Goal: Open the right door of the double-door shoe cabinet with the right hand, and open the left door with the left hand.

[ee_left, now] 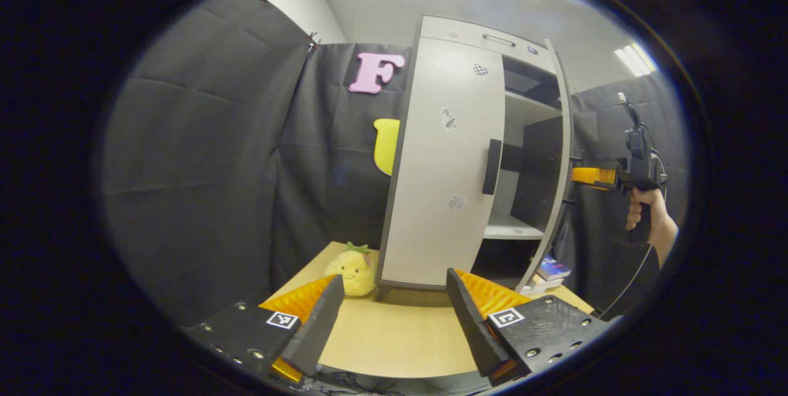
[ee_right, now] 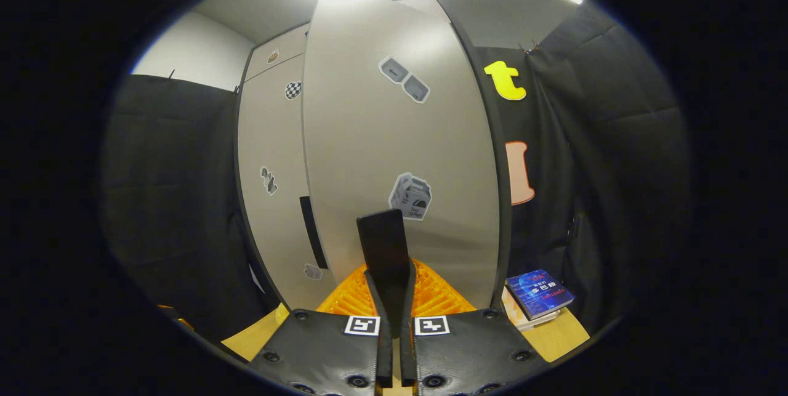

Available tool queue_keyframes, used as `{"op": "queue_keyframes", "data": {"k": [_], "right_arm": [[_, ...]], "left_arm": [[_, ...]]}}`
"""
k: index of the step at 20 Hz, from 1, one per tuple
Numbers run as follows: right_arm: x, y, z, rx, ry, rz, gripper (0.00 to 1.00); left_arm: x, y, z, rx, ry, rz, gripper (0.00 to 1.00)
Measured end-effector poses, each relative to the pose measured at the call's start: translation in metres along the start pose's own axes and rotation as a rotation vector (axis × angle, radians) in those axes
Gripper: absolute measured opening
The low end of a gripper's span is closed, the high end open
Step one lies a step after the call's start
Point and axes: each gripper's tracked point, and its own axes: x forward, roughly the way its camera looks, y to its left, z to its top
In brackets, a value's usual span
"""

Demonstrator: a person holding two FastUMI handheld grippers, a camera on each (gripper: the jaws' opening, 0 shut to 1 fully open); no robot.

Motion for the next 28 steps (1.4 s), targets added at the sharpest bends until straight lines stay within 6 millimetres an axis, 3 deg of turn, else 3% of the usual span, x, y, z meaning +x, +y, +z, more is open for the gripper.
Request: {"op": "queue_keyframes", "data": {"k": [6, 10, 13, 16, 19, 22, 24, 26, 28], "right_arm": [[-0.022, -0.024, 0.001, 0.008, -0.009, -0.054, 0.06], [-0.037, -0.046, 0.003, 0.007, -0.011, -0.097, 0.02], [-0.044, -0.065, 0.006, -0.012, -0.018, -0.088, 0.06], [-0.053, -0.089, 0.009, -0.015, -0.011, -0.072, 0.02], [-0.058, -0.118, 0.015, 0.036, -0.004, -0.071, 0.05], [-0.062, -0.158, 0.021, 0.028, -0.026, -0.126, 0.05], [-0.060, -0.144, 0.019, 0.117, -0.014, -0.046, 0.04], [-0.061, -0.151, 0.021, 0.128, -0.039, -0.059, 0.01], [-0.061, -0.151, 0.020, 0.122, -0.055, -0.079, 0.05]], "left_arm": [[0.016, -0.014, 0.000, 0.011, 0.008, -0.055, 0.95], [0.021, -0.021, 0.002, 0.002, 0.004, -0.074, 0.95], [0.020, -0.026, 0.000, -0.024, 0.015, -0.085, 0.95], [0.019, -0.028, 0.003, -0.021, 0.006, -0.088, 0.95], [0.017, -0.031, 0.001, -0.018, 0.014, -0.091, 0.95], [0.018, -0.038, 0.002, -0.015, 0.014, -0.099, 0.96], [0.020, -0.042, 0.003, -0.005, 0.018, -0.109, 0.96], [0.022, -0.052, 0.001, 0.003, 0.024, -0.125, 0.96], [0.024, -0.057, 0.004, 0.012, 0.025, -0.141, 0.96]]}}
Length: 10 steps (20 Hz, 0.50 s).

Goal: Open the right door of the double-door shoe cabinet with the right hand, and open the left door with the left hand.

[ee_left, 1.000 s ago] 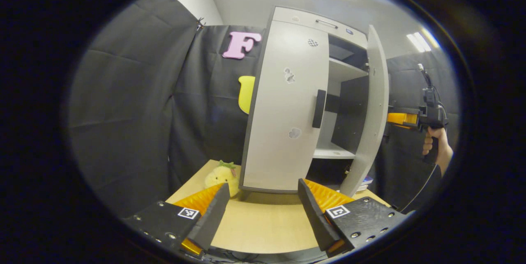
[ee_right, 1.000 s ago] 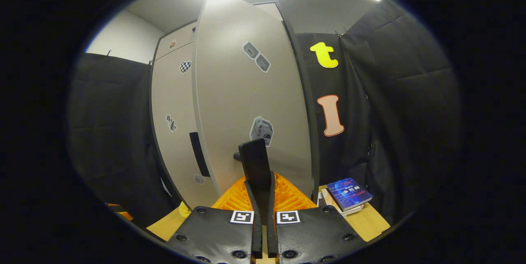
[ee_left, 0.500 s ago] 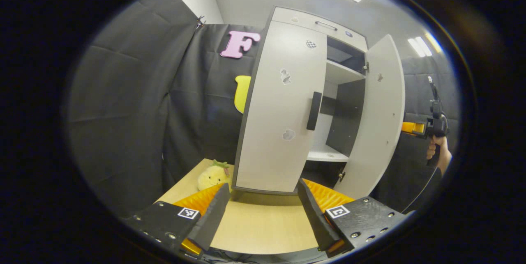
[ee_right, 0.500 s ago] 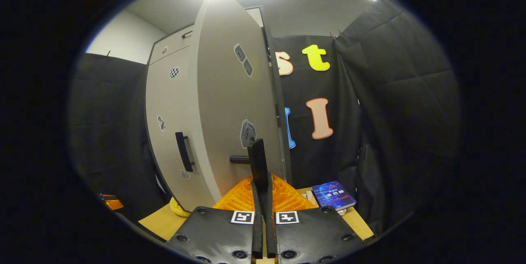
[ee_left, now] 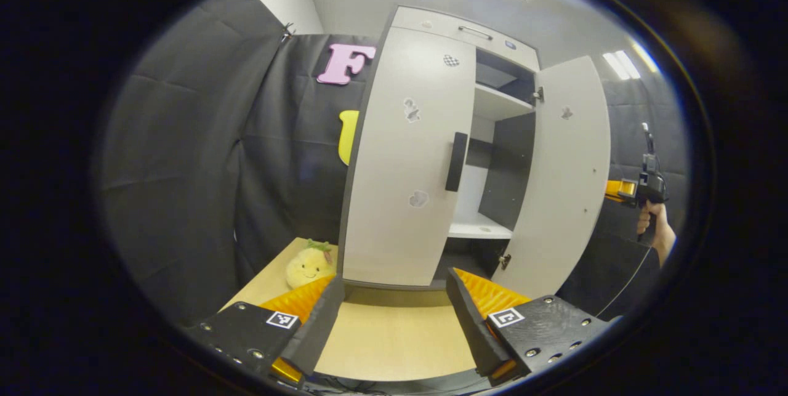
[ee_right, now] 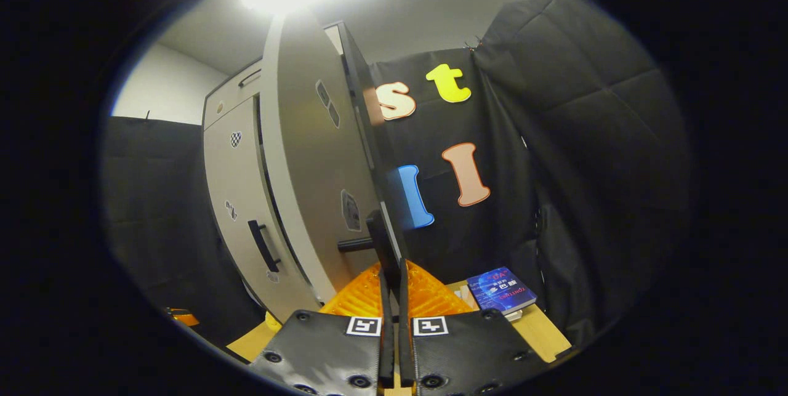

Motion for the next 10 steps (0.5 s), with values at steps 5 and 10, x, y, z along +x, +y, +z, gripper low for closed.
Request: {"op": "queue_keyframes", "data": {"k": [5, 10], "right_arm": [[-0.017, 0.001, -0.006, -0.005, 0.021, -0.018, 0.01], [-0.053, -0.029, -0.022, 0.008, 0.058, -0.139, 0.02]], "left_arm": [[0.011, -0.001, 0.013, 0.057, -0.019, -0.006, 0.95], [0.037, -0.003, 0.033, 0.060, -0.049, -0.022, 0.96]]}}
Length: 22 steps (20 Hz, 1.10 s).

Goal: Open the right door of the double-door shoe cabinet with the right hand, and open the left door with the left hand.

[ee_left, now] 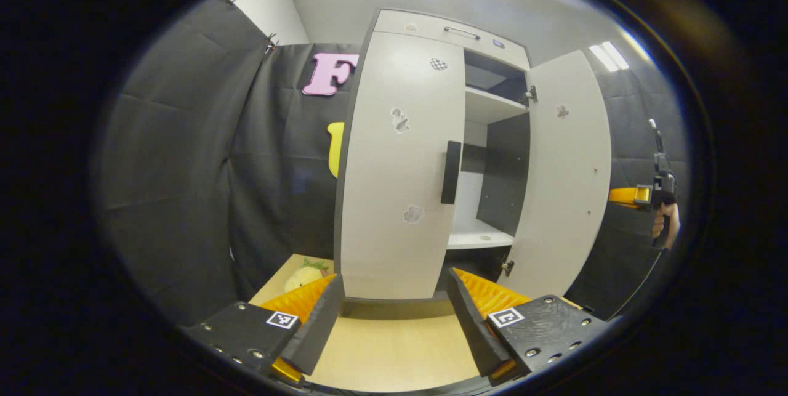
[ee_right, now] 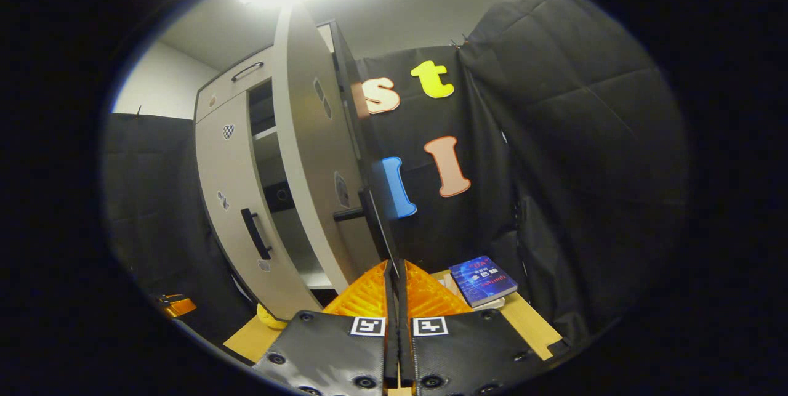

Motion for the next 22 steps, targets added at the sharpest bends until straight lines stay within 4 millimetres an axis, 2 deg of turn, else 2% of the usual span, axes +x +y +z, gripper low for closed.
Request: {"op": "queue_keyframes", "data": {"k": [1, 4, 6, 9, 11, 13, 15, 18, 22], "right_arm": [[-0.007, -0.012, -0.001, -0.011, 0.001, -0.048, 0.02], [-0.028, -0.041, 0.015, -0.070, -0.032, -0.165, 0.04], [-0.030, -0.062, 0.027, -0.106, -0.051, -0.238, 0.30], [-0.020, -0.086, 0.046, -0.163, -0.097, -0.318, 0.99], [-0.010, -0.094, 0.052, -0.144, -0.109, -0.325, 0.98], [0.000, -0.110, 0.053, -0.123, -0.115, -0.344, 0.98], [0.011, -0.128, 0.056, -0.098, -0.120, -0.357, 0.98], [0.032, -0.141, 0.056, -0.061, -0.114, -0.326, 0.98], [0.063, -0.157, 0.053, -0.094, -0.104, -0.292, 0.98]], "left_arm": [[0.007, -0.003, 0.006, 0.001, -0.010, -0.012, 0.95], [0.035, -0.017, 0.026, 0.023, -0.038, -0.060, 0.96], [0.058, -0.026, 0.041, 0.052, -0.071, -0.072, 0.95], [0.097, -0.046, 0.055, 0.069, -0.095, -0.082, 0.95], [0.120, -0.063, 0.063, 0.057, -0.102, -0.097, 0.95], [0.141, -0.076, 0.071, 0.057, -0.103, -0.106, 0.95], [0.161, -0.084, 0.086, 0.090, -0.124, -0.092, 0.95], [0.186, -0.094, 0.104, 0.136, -0.156, -0.047, 0.95], [0.216, -0.117, 0.104, 0.120, -0.138, -0.055, 0.96]]}}
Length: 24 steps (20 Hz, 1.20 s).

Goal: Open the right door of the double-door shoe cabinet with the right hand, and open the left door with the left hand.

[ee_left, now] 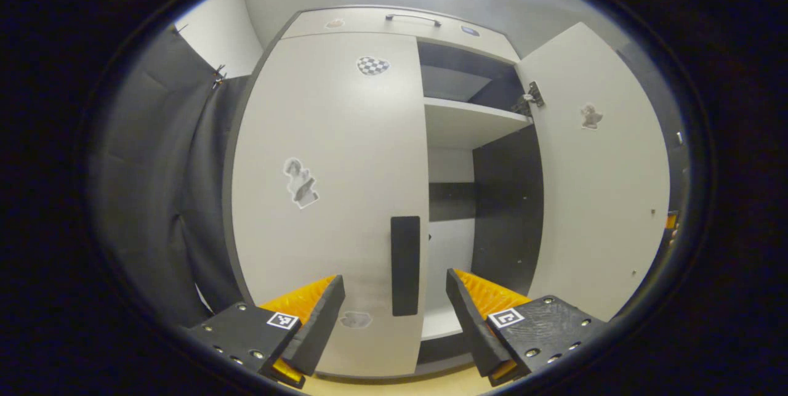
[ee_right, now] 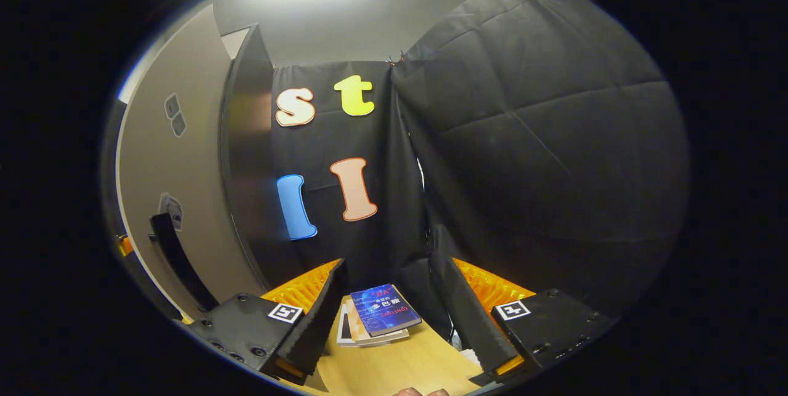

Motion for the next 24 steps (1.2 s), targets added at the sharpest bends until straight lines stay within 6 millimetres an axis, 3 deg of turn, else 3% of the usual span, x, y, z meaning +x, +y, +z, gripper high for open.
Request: {"op": "queue_keyframes", "data": {"k": [5, 7, 10, 14, 16, 17, 19, 22, 24], "right_arm": [[0.035, -0.008, -0.014, 0.006, 0.026, 0.026, 0.98], [0.048, -0.013, -0.021, 0.009, 0.046, 0.034, 0.98], [0.064, -0.024, -0.032, -0.004, 0.077, 0.042, 0.98], [0.086, -0.028, -0.031, 0.035, 0.091, 0.072, 0.92], [0.095, -0.029, -0.031, 0.050, 0.088, 0.086, 0.92], [0.098, -0.029, -0.030, 0.055, 0.091, 0.092, 0.92], [0.104, -0.027, -0.031, 0.058, 0.095, 0.108, 0.92], [0.106, -0.021, -0.034, 0.053, 0.102, 0.133, 0.92], [0.106, -0.014, -0.023, 0.044, 0.063, 0.155, 0.98]], "left_arm": [[0.034, -0.012, 0.000, 0.057, 0.017, 0.053, 0.94], [0.041, -0.009, -0.002, 0.069, 0.019, 0.092, 0.81], [0.052, -0.004, -0.005, 0.056, 0.029, 0.137, 0.81], [0.061, 0.004, -0.019, -0.038, 0.058, 0.179, 0.56], [0.061, 0.003, -0.030, -0.087, 0.084, 0.188, 0.47], [0.060, 0.007, -0.032, -0.096, 0.088, 0.218, 0.50], [0.059, 0.007, -0.030, -0.089, 0.080, 0.233, 0.30], [0.059, 0.007, -0.030, -0.054, 0.081, 0.248, 0.29], [0.059, 0.008, -0.030, -0.053, 0.075, 0.244, 0.24]]}}
